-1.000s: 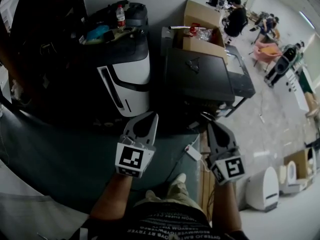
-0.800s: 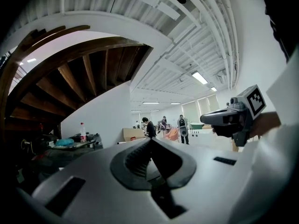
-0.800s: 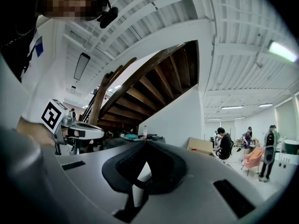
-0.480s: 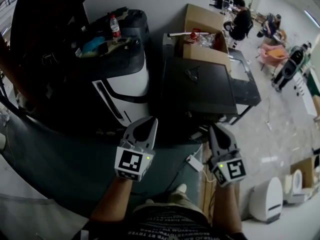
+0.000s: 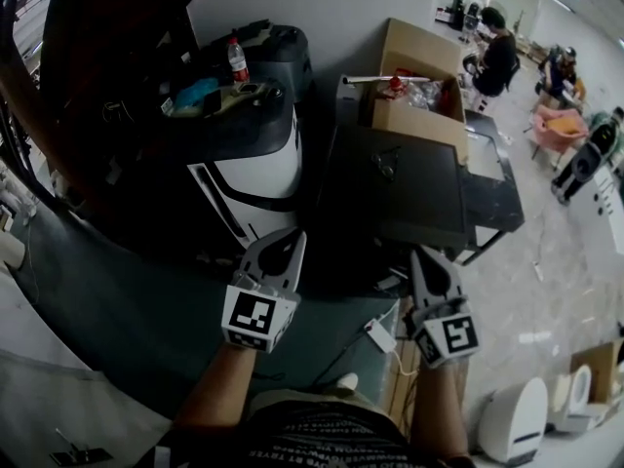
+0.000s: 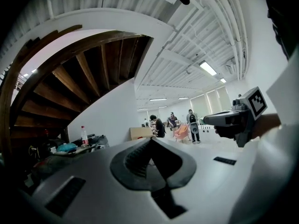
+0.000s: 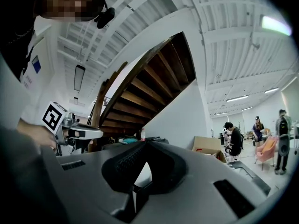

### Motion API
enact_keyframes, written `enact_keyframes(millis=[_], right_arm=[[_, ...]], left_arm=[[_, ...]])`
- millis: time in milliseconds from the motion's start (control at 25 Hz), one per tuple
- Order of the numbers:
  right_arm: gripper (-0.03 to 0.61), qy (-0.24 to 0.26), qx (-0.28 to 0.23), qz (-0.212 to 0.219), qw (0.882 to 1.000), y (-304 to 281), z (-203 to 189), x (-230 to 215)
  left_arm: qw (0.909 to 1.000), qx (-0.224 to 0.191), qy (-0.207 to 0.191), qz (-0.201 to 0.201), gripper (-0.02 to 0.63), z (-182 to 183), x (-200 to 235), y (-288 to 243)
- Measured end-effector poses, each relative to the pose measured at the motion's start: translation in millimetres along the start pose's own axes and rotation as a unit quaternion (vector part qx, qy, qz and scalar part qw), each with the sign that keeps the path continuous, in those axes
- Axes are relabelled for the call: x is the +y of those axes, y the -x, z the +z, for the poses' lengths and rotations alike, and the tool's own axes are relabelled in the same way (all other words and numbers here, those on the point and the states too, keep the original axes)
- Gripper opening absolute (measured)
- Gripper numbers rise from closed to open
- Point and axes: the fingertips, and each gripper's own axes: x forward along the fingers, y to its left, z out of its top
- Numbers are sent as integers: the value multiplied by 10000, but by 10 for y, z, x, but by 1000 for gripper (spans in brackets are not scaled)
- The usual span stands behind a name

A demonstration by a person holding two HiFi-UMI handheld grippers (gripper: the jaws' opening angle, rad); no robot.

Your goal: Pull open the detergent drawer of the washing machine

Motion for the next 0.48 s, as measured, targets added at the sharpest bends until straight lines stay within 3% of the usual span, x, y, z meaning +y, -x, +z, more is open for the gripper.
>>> enact_keyframes(millis=[320, 480], right_arm=[[-2, -51, 28, 311, 9995, -162, -100, -191], [-2, 13, 83, 356, 9993, -279, -177, -227]], left_arm=[[9996, 177, 15, 214, 3, -113, -78, -128], [9986, 310, 338, 257, 3, -258, 15, -150]])
